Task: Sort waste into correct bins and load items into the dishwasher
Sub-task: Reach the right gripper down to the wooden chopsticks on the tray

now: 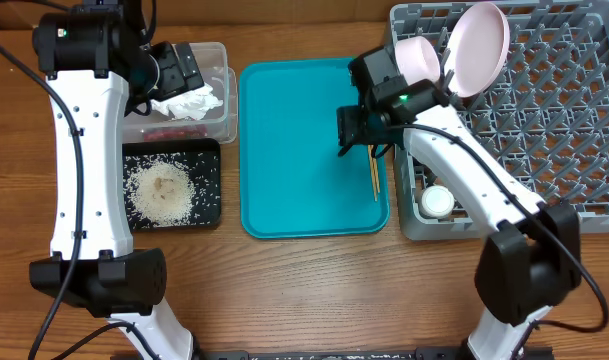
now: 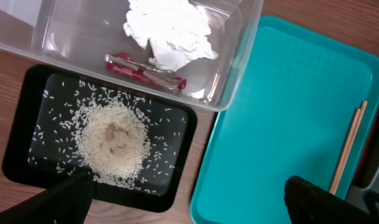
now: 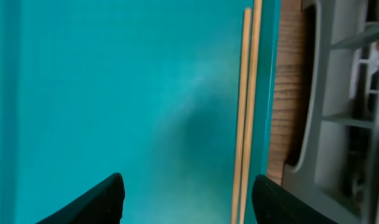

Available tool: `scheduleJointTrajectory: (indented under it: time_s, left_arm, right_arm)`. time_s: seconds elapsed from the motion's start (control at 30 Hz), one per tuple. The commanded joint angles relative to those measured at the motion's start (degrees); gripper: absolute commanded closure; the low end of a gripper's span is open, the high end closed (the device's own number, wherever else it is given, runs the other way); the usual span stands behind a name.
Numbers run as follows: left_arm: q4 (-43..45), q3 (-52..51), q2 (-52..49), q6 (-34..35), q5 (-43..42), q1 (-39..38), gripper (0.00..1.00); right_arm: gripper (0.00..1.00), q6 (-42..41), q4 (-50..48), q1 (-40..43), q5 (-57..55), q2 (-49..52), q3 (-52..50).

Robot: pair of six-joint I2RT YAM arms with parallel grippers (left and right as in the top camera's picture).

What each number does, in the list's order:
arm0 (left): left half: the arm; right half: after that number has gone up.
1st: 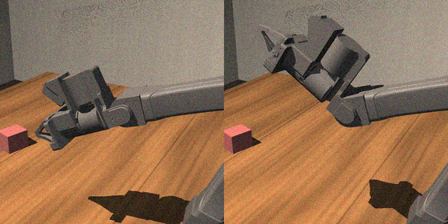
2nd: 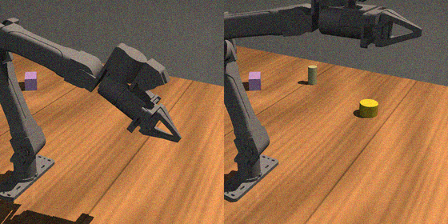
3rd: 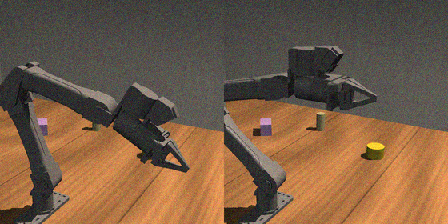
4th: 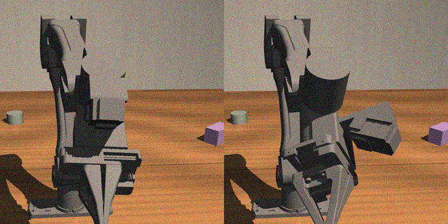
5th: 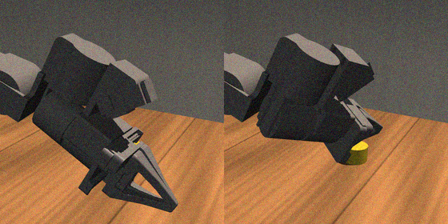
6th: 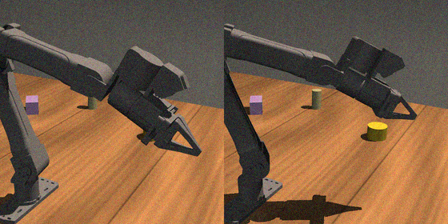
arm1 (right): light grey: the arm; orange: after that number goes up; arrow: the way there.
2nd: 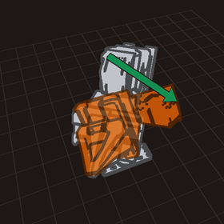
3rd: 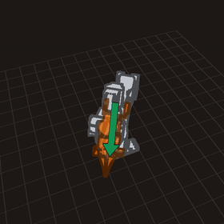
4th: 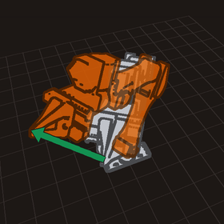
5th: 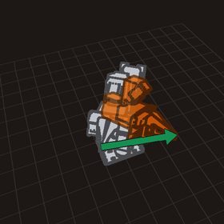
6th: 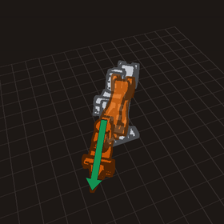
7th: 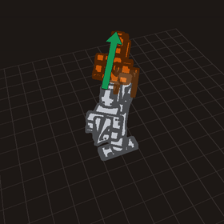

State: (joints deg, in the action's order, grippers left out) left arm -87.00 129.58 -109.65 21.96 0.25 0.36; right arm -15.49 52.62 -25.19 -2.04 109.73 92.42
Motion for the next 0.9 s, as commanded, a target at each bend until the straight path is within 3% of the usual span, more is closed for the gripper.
scheduleJointTrajectory:
  time_s: [0.0, 0.33, 0.7, 0.87]
  left_arm:
    - [0.31, 1.03, 0.26, -0.28, 0.15, -0.33, 0.00]
    - [0.31, 1.03, 0.26, -0.28, 0.15, -0.37, 0.00]
    - [0.31, 1.03, 0.26, -0.28, 0.15, -0.37, 0.00]
    - [0.31, 1.03, 0.26, -0.28, 0.15, -0.37, 0.00]
  right_arm:
    - [0.33, 2.95, -1.97, 0.17, -1.18, 2.62, -0.24]
    - [0.33, 5.14, -4.81, 0.63, -6.36, 13.64, -0.22]
    - [0.33, 5.31, -7.32, 1.11, -5.84, 14.80, -0.24]
    - [0.39, 5.29, -5.46, 1.09, -2.12, 14.80, -0.24]
